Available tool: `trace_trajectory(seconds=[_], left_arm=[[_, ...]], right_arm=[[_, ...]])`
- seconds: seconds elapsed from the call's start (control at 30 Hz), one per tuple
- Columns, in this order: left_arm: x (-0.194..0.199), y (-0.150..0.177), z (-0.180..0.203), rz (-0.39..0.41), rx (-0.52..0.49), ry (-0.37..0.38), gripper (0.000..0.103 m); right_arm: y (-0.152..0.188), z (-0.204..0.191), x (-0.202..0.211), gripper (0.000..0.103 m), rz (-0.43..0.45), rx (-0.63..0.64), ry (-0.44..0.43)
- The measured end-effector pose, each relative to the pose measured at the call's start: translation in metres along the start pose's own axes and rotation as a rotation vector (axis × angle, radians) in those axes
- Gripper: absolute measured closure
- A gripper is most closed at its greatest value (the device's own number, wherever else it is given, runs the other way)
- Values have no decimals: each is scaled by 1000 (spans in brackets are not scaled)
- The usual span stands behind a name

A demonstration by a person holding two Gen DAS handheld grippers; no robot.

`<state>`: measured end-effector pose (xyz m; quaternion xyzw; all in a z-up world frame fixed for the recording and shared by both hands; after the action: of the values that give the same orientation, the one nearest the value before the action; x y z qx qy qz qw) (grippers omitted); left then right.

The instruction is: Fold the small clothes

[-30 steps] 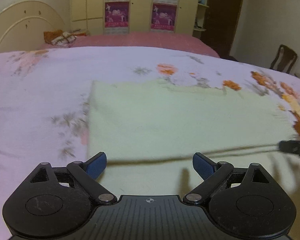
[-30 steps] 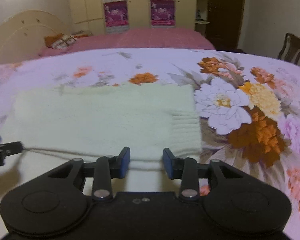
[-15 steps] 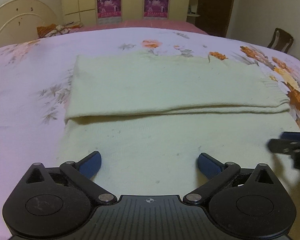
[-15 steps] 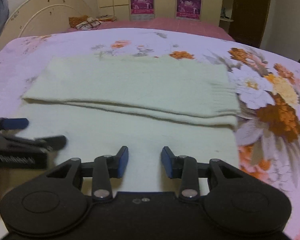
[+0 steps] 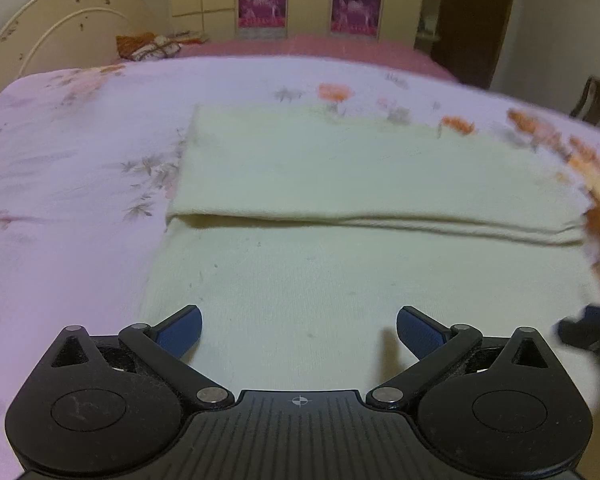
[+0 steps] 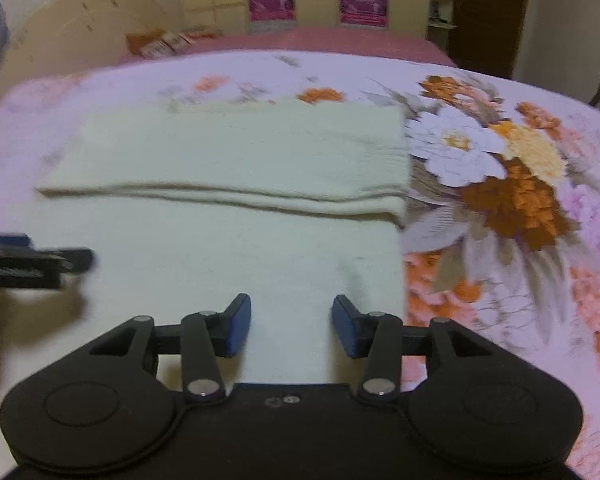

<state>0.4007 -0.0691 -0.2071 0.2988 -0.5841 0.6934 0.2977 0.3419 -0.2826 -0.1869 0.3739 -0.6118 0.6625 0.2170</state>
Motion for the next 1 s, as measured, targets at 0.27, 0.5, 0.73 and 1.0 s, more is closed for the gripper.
trace_trajectory(seconds=[0.27, 0.5, 0.73, 1.0], left_arm=[[18, 49, -6, -52, -20, -23, 0], [32, 62, -30, -51, -57, -40, 0], [53, 76, -56, -50, -93, -25, 0], [97, 93, -40, -32, -140, 131, 0]], right_arm=[[19, -52, 10, 56, 7, 74, -143], [35, -47, 16, 54, 0, 189, -52], [65, -12, 42, 49, -19, 101, 53], [73, -69, 83, 49, 35, 48, 2]])
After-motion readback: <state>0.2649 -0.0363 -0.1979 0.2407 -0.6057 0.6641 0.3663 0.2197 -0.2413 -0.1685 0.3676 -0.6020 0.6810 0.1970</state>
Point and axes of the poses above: each gripper's, at about its wrist camera, not at the fingertips, and x roughly against the way its jaws point, z to its right, y to its underside, the point moved 6 cm from there along -x, roughly the way its jaws point, and after that the axes turned 9 degrees about x, right-handed, at the moved point
